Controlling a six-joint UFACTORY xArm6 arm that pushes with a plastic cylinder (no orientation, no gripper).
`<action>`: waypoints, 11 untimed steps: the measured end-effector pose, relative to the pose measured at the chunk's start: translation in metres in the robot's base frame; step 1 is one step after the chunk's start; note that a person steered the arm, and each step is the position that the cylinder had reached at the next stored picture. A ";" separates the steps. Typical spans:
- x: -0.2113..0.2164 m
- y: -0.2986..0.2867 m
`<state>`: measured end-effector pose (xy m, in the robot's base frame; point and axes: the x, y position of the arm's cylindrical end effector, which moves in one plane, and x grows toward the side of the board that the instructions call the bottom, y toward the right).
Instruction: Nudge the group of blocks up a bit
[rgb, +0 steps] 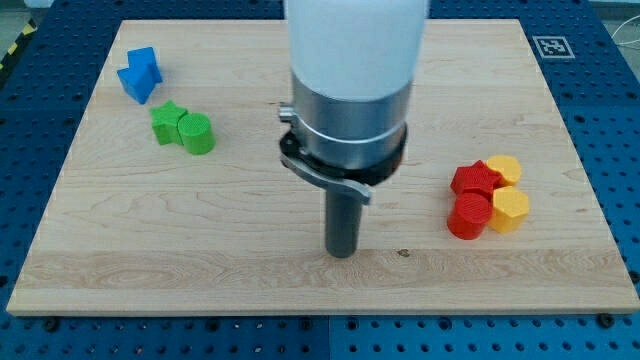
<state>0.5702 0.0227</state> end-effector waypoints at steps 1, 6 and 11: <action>0.014 0.021; 0.014 0.148; -0.052 0.155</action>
